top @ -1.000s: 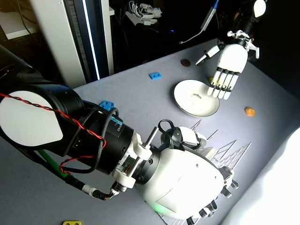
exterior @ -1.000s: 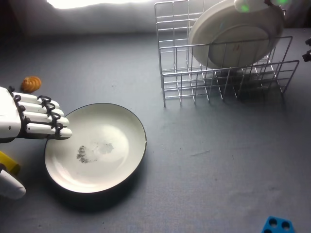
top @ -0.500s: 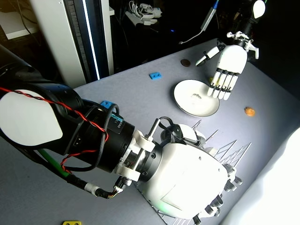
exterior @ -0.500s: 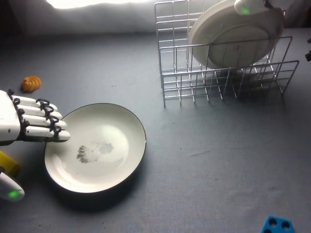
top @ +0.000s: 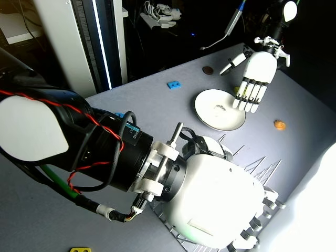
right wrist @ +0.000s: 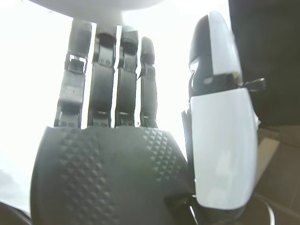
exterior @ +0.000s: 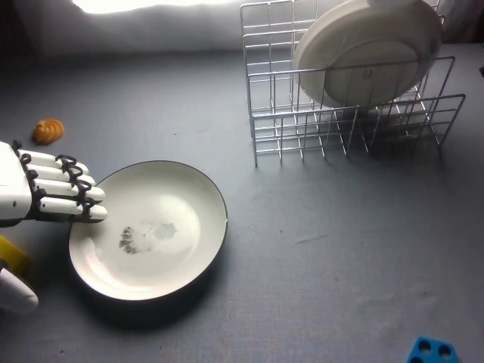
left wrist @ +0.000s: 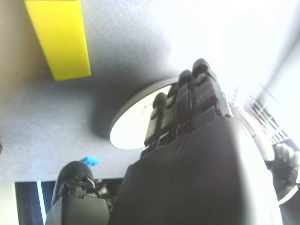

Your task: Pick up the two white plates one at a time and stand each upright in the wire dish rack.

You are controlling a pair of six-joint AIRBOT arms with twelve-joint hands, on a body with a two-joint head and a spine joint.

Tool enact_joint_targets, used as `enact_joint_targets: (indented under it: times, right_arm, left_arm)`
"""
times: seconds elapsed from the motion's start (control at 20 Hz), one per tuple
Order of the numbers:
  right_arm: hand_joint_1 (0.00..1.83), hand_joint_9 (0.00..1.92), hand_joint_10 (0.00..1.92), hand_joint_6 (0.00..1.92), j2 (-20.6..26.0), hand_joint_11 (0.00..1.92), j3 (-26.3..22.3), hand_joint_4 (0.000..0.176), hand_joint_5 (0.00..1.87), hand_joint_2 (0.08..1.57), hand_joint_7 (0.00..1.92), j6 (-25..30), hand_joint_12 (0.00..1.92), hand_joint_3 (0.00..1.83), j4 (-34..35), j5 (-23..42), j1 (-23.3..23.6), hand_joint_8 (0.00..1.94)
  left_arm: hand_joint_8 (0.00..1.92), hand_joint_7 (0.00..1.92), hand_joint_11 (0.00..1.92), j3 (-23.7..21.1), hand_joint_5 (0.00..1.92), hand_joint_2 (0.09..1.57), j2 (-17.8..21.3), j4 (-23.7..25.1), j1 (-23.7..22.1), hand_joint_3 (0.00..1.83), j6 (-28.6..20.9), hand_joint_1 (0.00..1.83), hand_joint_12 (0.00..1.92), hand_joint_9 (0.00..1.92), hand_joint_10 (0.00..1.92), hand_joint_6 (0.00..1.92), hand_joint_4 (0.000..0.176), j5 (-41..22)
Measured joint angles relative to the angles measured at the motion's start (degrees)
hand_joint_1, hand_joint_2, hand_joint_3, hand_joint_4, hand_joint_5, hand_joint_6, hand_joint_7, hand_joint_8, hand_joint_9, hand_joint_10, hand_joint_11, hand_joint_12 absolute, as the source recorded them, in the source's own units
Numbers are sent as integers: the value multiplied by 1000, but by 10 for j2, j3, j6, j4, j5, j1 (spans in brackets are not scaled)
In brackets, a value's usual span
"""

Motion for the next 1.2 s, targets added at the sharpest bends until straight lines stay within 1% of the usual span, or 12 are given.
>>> enact_joint_targets:
  times: [0.25,0.35,0.55,0.65,0.75,0.8,0.85,0.95,1.05,1.1,1.15,1.2]
  right_arm:
    - [1043,632,2,2,-1,182,0,0,541,1033,625,-78,1079,0,0,60,21,1]
    - [1033,644,6,1,-5,191,-5,0,539,1035,631,-126,1089,1,-4,80,21,3]
    - [1041,636,4,3,-2,159,-54,0,533,1032,624,-249,1135,0,-4,128,21,3]
    - [1010,592,0,0,-3,126,-100,0,504,1036,584,-327,1121,0,-5,137,21,0]
    - [1023,448,0,0,-3,18,-134,0,406,998,454,-360,1085,0,-5,133,20,0]
    - [1046,396,0,0,-3,3,-162,0,391,923,405,-403,1052,0,6,132,15,0]
    - [1046,354,0,0,-4,0,-184,0,356,898,366,-469,1003,0,45,132,4,0]
    - [1044,207,0,0,-8,0,-215,0,239,870,229,-558,764,0,75,122,-17,0]
    - [977,75,2,0,-21,0,-228,0,70,907,83,-579,446,2,83,104,-30,0]
    - [1012,40,2,0,-30,0,-229,0,40,881,45,-581,298,0,85,91,-34,1]
    - [910,1,0,0,-40,0,-229,0,1,905,1,-589,32,5,87,83,-40,0]
    - [910,1,0,0,-44,0,-229,0,1,905,1,-597,32,5,87,79,-42,0]
  left_arm:
    - [7,20,3,2,35,995,-1,-3,4,3,0,0,2,7,2,10,0,1]
    - [13,35,20,2,49,985,-1,-3,4,0,0,0,9,19,7,16,0,1]
    - [0,0,0,3,6,987,-1,-5,11,0,0,0,0,0,0,0,0,0]
    - [7,19,0,3,29,992,-1,-7,20,1,-1,0,0,0,0,9,0,-2]
    - [1,4,0,4,6,980,-3,-11,28,0,-2,0,0,0,0,1,0,-2]
    - [0,0,0,5,6,985,-7,-16,33,0,-3,0,0,0,0,2,0,1]
    - [1,3,0,5,10,990,-8,-19,41,1,-4,0,0,0,0,4,0,2]
    - [0,0,0,7,0,980,-8,-20,50,0,-5,0,0,0,0,0,0,5]
    - [0,0,0,7,9,989,-8,-21,60,1,-6,0,0,0,0,3,0,5]
    - [0,0,0,7,12,988,-8,-23,62,0,-6,0,0,0,0,4,0,4]
    - [5,12,0,7,30,994,-9,-24,66,3,-6,0,0,0,0,10,0,5]
    - [5,12,0,7,30,994,-10,-28,66,3,-6,0,0,0,0,10,0,4]
